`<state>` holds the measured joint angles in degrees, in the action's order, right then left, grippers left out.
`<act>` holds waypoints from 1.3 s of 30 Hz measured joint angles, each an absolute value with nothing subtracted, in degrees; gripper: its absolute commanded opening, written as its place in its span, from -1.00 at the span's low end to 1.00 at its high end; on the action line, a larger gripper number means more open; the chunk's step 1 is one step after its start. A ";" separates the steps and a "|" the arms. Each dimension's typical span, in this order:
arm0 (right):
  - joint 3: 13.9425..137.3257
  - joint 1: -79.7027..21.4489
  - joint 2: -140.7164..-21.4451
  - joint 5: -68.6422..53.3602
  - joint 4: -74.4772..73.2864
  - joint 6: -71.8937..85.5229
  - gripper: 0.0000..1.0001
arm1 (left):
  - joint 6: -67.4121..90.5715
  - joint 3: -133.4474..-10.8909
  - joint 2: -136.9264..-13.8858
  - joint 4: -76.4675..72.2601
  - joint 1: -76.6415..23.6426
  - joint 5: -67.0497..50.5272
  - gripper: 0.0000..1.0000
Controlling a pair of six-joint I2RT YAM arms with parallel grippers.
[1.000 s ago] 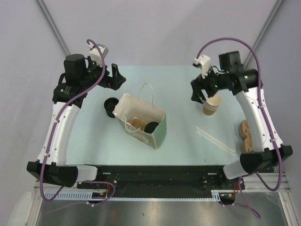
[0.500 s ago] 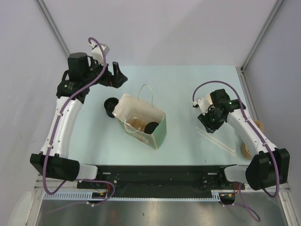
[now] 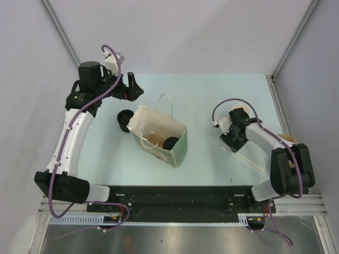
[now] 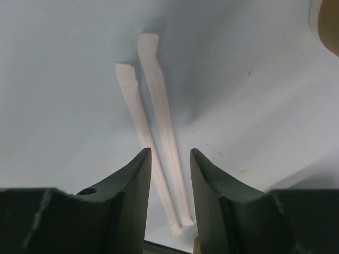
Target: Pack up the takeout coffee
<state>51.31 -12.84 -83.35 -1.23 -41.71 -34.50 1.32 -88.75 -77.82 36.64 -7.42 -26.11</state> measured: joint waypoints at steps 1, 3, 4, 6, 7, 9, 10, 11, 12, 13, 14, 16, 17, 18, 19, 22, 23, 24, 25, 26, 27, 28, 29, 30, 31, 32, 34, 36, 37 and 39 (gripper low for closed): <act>51.16 -12.84 -84.16 -1.06 -40.86 -34.50 -0.21 | 1.30 -88.58 -77.82 36.60 -7.42 -26.11 0.99; 50.74 -12.86 -85.69 -0.84 -39.11 -34.50 -0.22 | 1.26 -88.49 -77.82 36.64 -7.35 -26.11 0.99; 50.52 -12.88 -86.50 -0.75 -38.24 -34.50 -0.24 | 1.21 -88.47 -77.82 36.64 -7.31 -26.11 0.99; 49.95 -12.88 -88.14 -0.64 -36.62 -34.48 -0.25 | 1.08 -88.47 -77.82 36.62 -7.25 -26.11 0.99; 49.67 -12.88 -88.86 -0.60 -35.94 -34.46 -0.28 | 1.06 -88.42 -77.82 36.62 -7.22 -26.11 0.99; 49.63 -12.91 -89.60 -0.40 -35.29 -34.17 -0.36 | 1.04 -88.09 -77.78 36.58 -7.18 -26.06 0.99; 49.60 -12.95 -89.60 -0.38 -35.05 -34.09 -0.40 | 1.04 -87.83 -77.78 36.53 -7.14 -26.06 0.99; 49.60 -12.97 -89.69 -0.43 -35.00 -33.89 -0.44 | 1.04 -87.59 -77.76 36.58 -7.09 -26.00 0.99; 49.58 -13.02 -89.73 -0.43 -34.92 -33.85 -0.56 | 1.04 -87.33 -77.76 36.58 -7.07 -25.89 0.99; 49.56 -13.08 -89.76 -0.45 -34.79 -33.67 -0.63 | 1.02 -86.91 -77.73 36.60 -7.01 -25.87 0.99; 49.56 -13.13 -89.78 -0.47 -34.72 -33.54 -0.71 | 1.04 -86.70 -77.73 36.67 -6.98 -25.87 0.99; 49.52 -13.28 -89.80 -0.43 -34.59 -33.50 -0.94 | 1.04 -86.32 -77.73 36.73 -6.94 -25.87 0.99; 49.52 -13.32 -89.78 -0.36 -34.50 -33.56 -1.00 | 1.04 -86.26 -77.73 36.80 -6.94 -25.87 0.99; 49.52 -13.32 -89.65 -0.30 -34.50 -33.67 -1.00 | 1.04 -86.24 -77.73 36.80 -6.94 -25.85 0.99; 49.43 -13.32 -89.38 -0.27 -34.54 -33.69 -1.00 | 1.04 -86.24 -77.73 36.80 -6.94 -25.82 0.99; 49.15 -13.30 -87.81 -0.64 -35.16 -34.06 -1.00 | 1.02 -86.24 -77.73 36.80 -6.94 -25.65 0.99; 49.17 -13.26 -86.72 -1.10 -35.92 -34.09 -1.00 | 1.02 -86.24 -77.73 36.80 -6.94 -25.61 0.99; 49.34 -13.26 -84.84 -1.87 -37.19 -34.09 -1.00 | 0.99 -86.24 -77.73 36.82 -6.94 -25.56 0.99; 49.69 -13.23 -83.07 -2.50 -38.24 -34.04 -1.00 | 0.99 -86.24 -77.73 36.77 -6.94 -25.52 0.99; 50.52 -13.21 -80.73 -3.31 -39.72 -33.87 -1.00 | 0.99 -86.24 -77.73 36.77 -6.94 -25.41 0.99; 51.75 -13.21 -78.08 -4.10 -40.86 -33.61 -1.00 | 0.99 -86.24 -77.73 36.77 -6.92 -25.30 0.99; 53.56 -13.21 -75.57 -4.86 -42.13 -33.10 -1.00 | 0.99 -86.24 -77.73 36.77 -6.92 -25.21 0.99; 55.79 -13.21 -73.52 -5.67 -43.24 -32.75 -1.00 | 0.99 -86.24 -77.73 36.77 -6.92 -25.15 0.99; 58.54 -13.21 -71.55 -6.61 -43.92 -32.32 -1.00 | 0.99 -86.26 -77.73 36.77 -6.92 -25.15 0.99; 61.87 -13.21 -70.06 -7.49 -44.82 -31.64 -1.00 | 0.99 -86.26 -77.73 36.77 -6.92 -25.10 0.99; 65.78 -13.28 -69.06 -8.60 -45.74 -30.92 -1.00 | 0.99 -86.26 -77.76 36.77 -6.92 -25.08 0.99; 73.73 -13.45 -68.05 -10.90 -46.17 -28.88 -1.00 | 0.99 -86.46 -77.84 36.77 -6.87 -24.99 0.99; 81.89 -13.87 -68.55 -12.99 -47.51 -26.85 -1.00 | 0.99 -86.80 -78.02 36.73 -6.85 -24.58 0.99; 86.91 -14.17 -69.67 -14.09 -47.97 -25.87 -1.00 | 0.99 -87.07 -78.15 36.69 -6.83 -24.36 0.99; 98.76 -14.94 -73.03 -16.47 -49.19 -23.59 -1.00 | 1.02 -87.64 -78.46 36.53 -6.74 -24.14 0.99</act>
<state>98.76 -14.94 -73.03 -16.47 -49.19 -23.59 1.02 -87.64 -78.46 36.53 -6.74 -24.14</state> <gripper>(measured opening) 0.010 0.994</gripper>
